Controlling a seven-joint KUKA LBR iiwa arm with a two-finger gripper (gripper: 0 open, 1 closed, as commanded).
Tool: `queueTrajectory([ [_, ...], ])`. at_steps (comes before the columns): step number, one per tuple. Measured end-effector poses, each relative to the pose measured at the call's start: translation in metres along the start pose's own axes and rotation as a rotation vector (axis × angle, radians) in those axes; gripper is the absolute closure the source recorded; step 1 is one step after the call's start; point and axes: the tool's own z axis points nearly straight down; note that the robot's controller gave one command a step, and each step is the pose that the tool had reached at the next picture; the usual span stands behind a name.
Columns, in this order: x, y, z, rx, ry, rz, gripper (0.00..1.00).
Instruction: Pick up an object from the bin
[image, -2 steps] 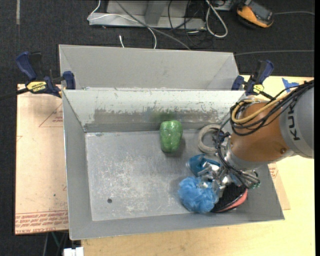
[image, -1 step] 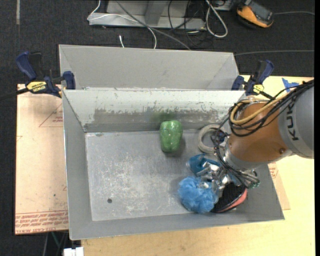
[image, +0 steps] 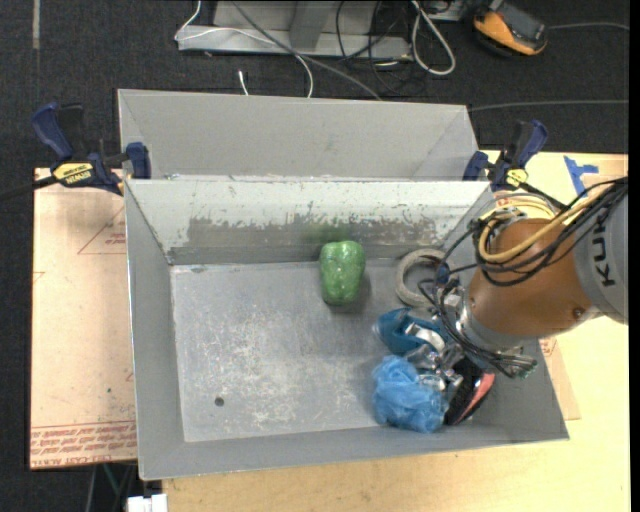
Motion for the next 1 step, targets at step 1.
queueTrajectory([
  [1, -0.0106, 0.0045, -0.0915, -0.008, 0.014, 0.023, 1.0],
])
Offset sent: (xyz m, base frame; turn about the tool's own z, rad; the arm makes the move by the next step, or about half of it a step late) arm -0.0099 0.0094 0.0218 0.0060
